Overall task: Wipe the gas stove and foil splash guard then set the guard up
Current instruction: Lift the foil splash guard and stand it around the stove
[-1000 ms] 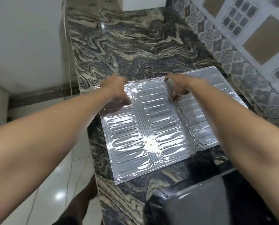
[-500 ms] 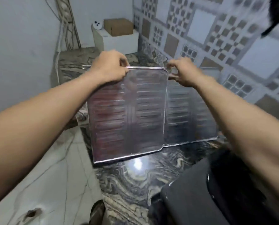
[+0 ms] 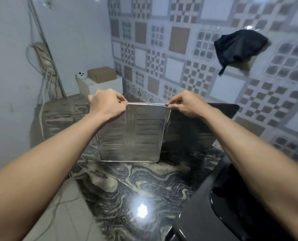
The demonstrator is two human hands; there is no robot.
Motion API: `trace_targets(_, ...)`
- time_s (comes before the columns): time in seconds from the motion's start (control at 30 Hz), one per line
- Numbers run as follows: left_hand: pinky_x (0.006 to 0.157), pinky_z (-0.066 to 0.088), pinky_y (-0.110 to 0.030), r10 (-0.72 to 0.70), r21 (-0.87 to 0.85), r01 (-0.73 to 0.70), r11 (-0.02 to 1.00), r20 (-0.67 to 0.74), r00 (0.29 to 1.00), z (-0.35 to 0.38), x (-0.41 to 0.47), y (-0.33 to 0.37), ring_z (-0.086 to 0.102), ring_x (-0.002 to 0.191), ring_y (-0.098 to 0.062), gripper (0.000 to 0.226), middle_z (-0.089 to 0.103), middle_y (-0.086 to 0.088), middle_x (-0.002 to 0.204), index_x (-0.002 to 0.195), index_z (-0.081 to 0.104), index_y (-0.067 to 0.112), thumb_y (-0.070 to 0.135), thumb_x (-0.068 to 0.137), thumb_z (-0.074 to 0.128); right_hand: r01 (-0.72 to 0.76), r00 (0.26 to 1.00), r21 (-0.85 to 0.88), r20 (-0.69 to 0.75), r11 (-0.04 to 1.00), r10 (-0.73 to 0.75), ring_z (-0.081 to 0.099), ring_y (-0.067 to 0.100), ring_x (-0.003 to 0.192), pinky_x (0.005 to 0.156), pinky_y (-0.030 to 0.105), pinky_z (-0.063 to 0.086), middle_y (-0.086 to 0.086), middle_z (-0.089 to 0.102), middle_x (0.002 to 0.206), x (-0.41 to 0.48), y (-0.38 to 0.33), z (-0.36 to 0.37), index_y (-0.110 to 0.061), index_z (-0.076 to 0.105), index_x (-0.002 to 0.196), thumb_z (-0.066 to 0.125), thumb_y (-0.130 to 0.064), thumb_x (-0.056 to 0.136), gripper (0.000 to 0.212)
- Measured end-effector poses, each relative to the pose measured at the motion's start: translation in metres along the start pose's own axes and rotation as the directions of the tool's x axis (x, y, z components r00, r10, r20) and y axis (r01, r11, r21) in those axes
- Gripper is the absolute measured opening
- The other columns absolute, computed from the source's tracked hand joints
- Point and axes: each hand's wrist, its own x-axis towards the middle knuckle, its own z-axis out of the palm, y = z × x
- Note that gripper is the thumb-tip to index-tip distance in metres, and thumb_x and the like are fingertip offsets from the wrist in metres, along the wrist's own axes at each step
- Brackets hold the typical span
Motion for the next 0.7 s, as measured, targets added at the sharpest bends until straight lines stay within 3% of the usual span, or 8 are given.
trace_targets(0.1,0.097,0.032,-0.047,-0.081,-0.022,0.079,0.997,-0.139,0.987,0.017,-0.005,0.003,0.048,0.116,-0.034,0.019,0.073,0.000,0.097,0.086,0.078,0.032,0.038,0.085,0.060,-0.007,1.000,0.029,-0.027,1.000,0.008,0.067,0.008,0.088,0.085,0.032,0.054,-0.003,0.076,0.095,0.001,0.001,0.004,-0.024,0.078,0.100,0.072,-0.034,0.086,0.017)
trace_targets(0.2,0.108,0.025,-0.052,-0.228,-0.121,0.205,0.971,-0.227,0.947,0.035,-0.010,0.012,0.032,0.133,-0.035,0.033,0.053,-0.009,0.135,0.113,0.071,0.026,0.039,0.083,0.063,-0.004,1.000,0.024,-0.010,1.000,0.004,0.064,0.008,0.093,0.082,0.027,0.047,-0.003,0.075,0.103,0.006,0.001,0.002,-0.025,0.077,0.102,0.070,-0.034,0.088,0.018)
trace_targets(0.27,0.116,0.016,-0.055,-0.369,-0.237,0.317,0.918,-0.223,0.902,0.044,-0.012,0.020,0.014,0.145,-0.042,0.077,0.013,-0.020,0.160,0.147,0.039,0.019,0.044,0.080,0.068,-0.005,1.000,0.015,-0.008,1.000,0.005,0.059,0.007,0.096,0.085,0.025,0.042,-0.002,0.073,0.110,0.010,0.002,0.002,-0.023,0.075,0.108,0.067,-0.030,0.091,0.020)
trace_targets(0.3,0.117,0.011,-0.055,-0.448,-0.314,0.377,0.871,-0.193,0.873,0.047,-0.012,0.025,0.006,0.148,-0.043,0.097,-0.005,-0.023,0.162,0.155,0.017,0.016,0.047,0.079,0.070,-0.004,1.000,0.002,-0.004,1.000,0.004,0.057,0.006,0.096,0.086,0.024,0.040,-0.001,0.072,0.113,0.013,0.002,0.003,-0.022,0.074,0.111,0.064,-0.027,0.093,0.021)
trace_targets(0.37,0.118,0.002,-0.053,-0.615,-0.515,0.507,0.692,-0.051,0.787,0.049,-0.009,0.037,-0.005,0.149,-0.043,0.123,-0.020,-0.026,0.159,0.155,-0.011,0.007,0.049,0.077,0.075,-0.004,1.000,-0.027,0.016,1.000,0.004,0.054,0.006,0.098,0.086,0.023,0.037,0.000,0.071,0.117,0.018,0.002,0.004,-0.020,0.072,0.116,0.060,-0.023,0.095,0.023)
trace_targets(0.43,0.118,-0.003,-0.051,-0.681,-0.641,0.587,0.495,0.133,0.720,0.050,-0.004,0.045,-0.012,0.149,-0.040,0.131,-0.020,-0.026,0.160,0.151,-0.019,0.001,0.049,0.077,0.077,-0.007,0.999,-0.031,0.043,0.999,0.009,0.053,0.006,0.100,0.088,0.023,0.037,0.000,0.069,0.121,0.023,0.003,0.004,-0.020,0.069,0.119,0.058,-0.021,0.097,0.025)
trace_targets(0.6,0.122,0.007,-0.046,-0.601,-0.658,0.605,0.447,0.280,0.748,0.056,0.002,0.047,0.002,0.151,-0.034,0.124,-0.005,-0.023,0.163,0.151,-0.023,0.005,0.039,0.083,0.075,0.003,0.997,-0.026,0.075,1.000,-0.001,0.056,0.008,0.105,0.086,0.023,0.036,-0.002,0.068,0.122,0.029,0.007,0.001,-0.019,0.066,0.123,0.056,-0.017,0.098,0.028)
trace_targets(0.7,0.120,0.017,-0.046,-0.650,-0.719,0.611,0.332,0.295,0.700,0.052,0.011,0.046,0.023,0.148,-0.030,0.096,0.007,-0.017,0.164,0.154,-0.013,0.009,0.024,0.091,0.058,0.021,0.995,-0.108,0.104,0.994,-0.010,0.058,0.014,0.112,0.093,0.029,0.044,0.000,0.063,0.131,0.026,0.007,0.004,-0.026,0.059,0.131,0.056,-0.011,0.095,0.039)
